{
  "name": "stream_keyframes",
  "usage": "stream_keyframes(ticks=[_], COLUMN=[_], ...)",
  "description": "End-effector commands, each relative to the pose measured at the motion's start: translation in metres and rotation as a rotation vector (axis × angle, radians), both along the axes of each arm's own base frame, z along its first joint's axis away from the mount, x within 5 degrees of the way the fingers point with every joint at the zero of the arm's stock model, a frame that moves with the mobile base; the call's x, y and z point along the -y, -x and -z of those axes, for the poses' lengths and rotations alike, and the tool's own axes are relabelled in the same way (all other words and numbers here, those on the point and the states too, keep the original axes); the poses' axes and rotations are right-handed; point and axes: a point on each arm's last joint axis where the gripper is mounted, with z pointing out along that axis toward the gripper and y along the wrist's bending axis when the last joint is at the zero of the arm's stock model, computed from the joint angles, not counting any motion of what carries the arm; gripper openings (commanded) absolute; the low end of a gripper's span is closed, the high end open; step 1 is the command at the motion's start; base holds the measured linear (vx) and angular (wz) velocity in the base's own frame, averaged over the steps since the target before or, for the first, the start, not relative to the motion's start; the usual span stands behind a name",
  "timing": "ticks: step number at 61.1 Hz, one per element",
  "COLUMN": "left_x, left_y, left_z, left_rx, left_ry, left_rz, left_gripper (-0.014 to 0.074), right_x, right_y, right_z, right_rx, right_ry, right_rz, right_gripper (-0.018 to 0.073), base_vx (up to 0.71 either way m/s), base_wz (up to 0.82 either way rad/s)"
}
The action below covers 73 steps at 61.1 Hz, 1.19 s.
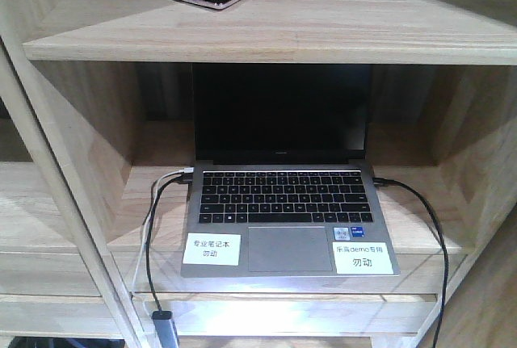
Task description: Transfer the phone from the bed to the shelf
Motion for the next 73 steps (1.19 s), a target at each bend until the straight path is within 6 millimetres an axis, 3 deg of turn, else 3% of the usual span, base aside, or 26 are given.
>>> stream_keyframes(ticks=[1,73], left_x=[-0.0002,-0.0002], left_y=[0.0009,0.0009], left_z=[-0.0147,-0.0147], left_rx=[0.102,0.102], left_ry=[0.011,0.011], left_rz=[-0.005,-0.005], left_gripper=[0.0001,0.0001], right_x=[0.0012,0.0012], right_y=[0.0006,0.0006], right_z=[-0.0075,-0.0077], right_rx=[0.098,0.100], right_ry=[0.052,0.057], right_rz=[0.013,0.014], right_gripper=[-0.0005,-0.0005], base_vx=[0.00,0.00], base_wz=[0.00,0.00])
